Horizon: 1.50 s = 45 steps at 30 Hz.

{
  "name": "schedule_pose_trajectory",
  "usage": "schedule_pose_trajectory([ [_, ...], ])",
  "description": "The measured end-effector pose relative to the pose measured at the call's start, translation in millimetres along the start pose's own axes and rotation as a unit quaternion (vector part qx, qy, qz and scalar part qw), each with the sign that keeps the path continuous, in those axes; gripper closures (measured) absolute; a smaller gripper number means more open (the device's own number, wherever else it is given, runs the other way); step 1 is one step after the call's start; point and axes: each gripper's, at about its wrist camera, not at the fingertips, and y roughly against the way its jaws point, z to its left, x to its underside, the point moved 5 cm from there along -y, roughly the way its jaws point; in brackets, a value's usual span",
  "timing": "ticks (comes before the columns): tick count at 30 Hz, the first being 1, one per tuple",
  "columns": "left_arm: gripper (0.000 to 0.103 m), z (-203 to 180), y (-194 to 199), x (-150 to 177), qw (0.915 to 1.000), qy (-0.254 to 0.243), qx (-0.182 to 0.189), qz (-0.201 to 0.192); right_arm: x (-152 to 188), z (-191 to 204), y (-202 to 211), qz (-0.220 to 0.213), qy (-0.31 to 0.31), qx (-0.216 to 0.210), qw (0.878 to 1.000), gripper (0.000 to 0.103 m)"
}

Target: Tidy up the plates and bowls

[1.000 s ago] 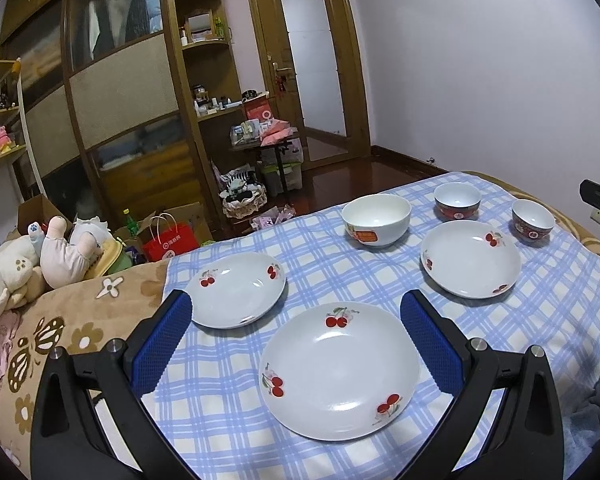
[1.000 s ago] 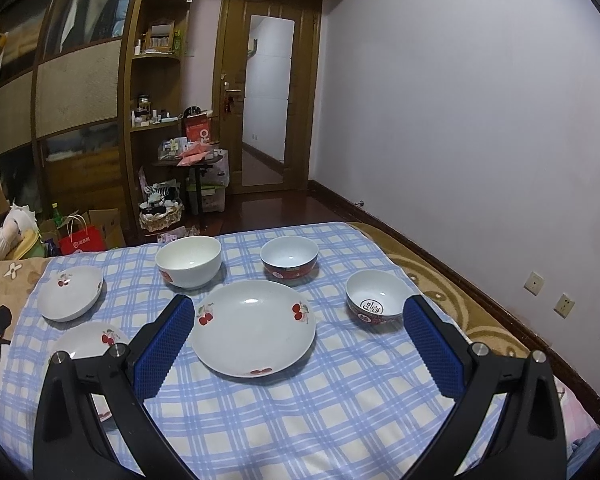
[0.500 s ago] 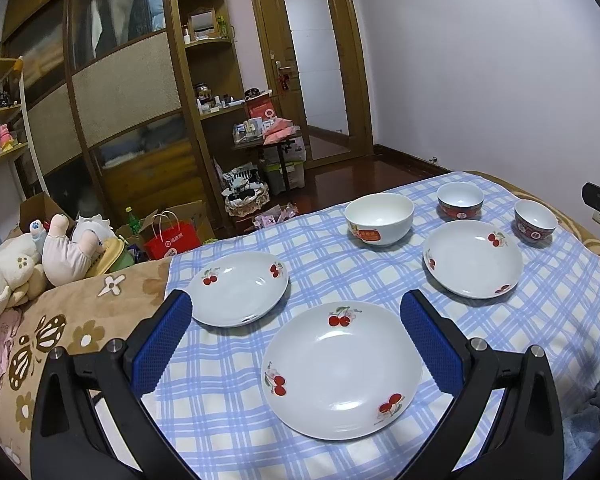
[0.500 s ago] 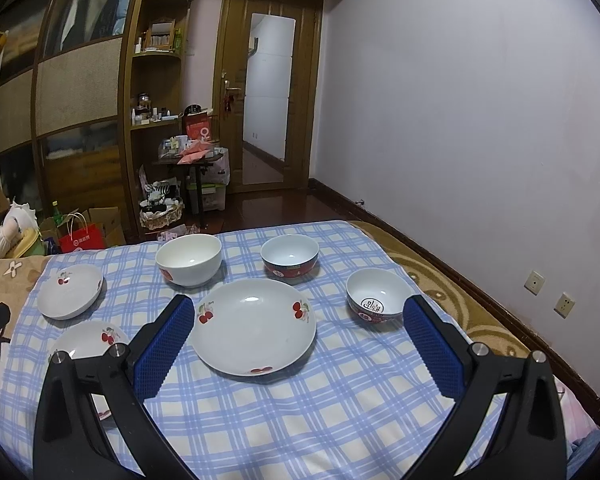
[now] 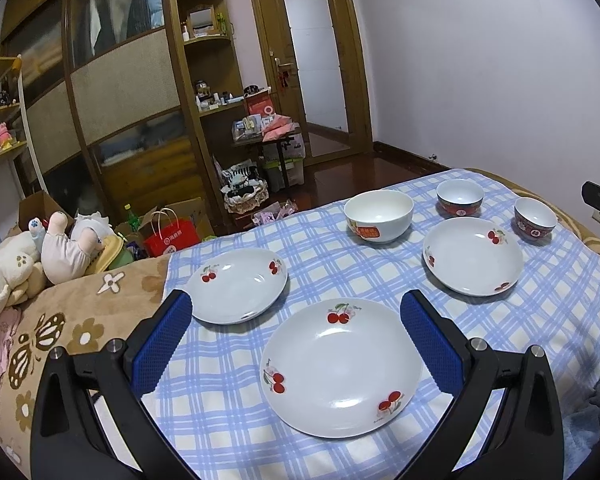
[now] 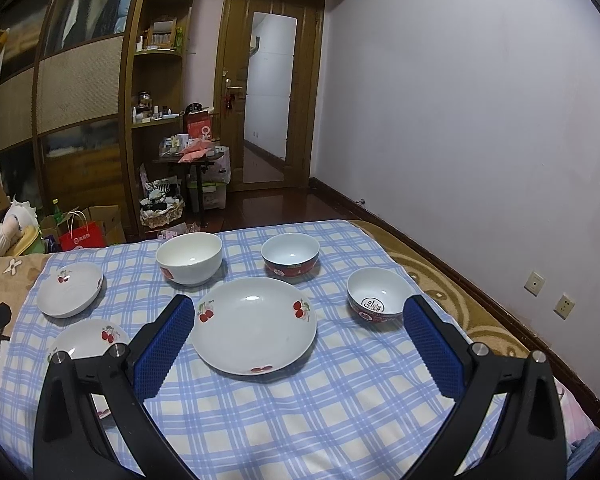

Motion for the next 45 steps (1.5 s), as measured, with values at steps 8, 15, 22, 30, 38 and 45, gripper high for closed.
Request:
schedule_pose_trajectory([
  [8,0.001,0,1,0,1.0000,-0.002,-0.003,0.001,3,2,0,0.001,0.002,0.000,1.000,0.000],
  [15,0.001,4,3,-4,0.9999,-0.001,-0.017,-0.002,5,4,0,0.005,0.001,-0.003,1.000,0.000],
  [22,0.001,4,2,-5,0.9998,-0.002,-0.019,0.000,6,5,-1,0.007,0.001,-0.003,1.000,0.000],
  [30,0.001,13,1,-7,0.9997,0.005,-0.023,0.002,5,4,-1,0.006,0.001,-0.001,1.000,0.000],
  [38,0.001,20,-3,-11,0.9995,0.003,-0.030,0.005,7,4,-5,0.010,0.013,0.002,1.000,0.000],
  [45,0.001,31,-16,-12,0.9989,0.016,-0.036,0.026,11,12,-12,0.021,0.030,-0.004,0.999,0.000],
])
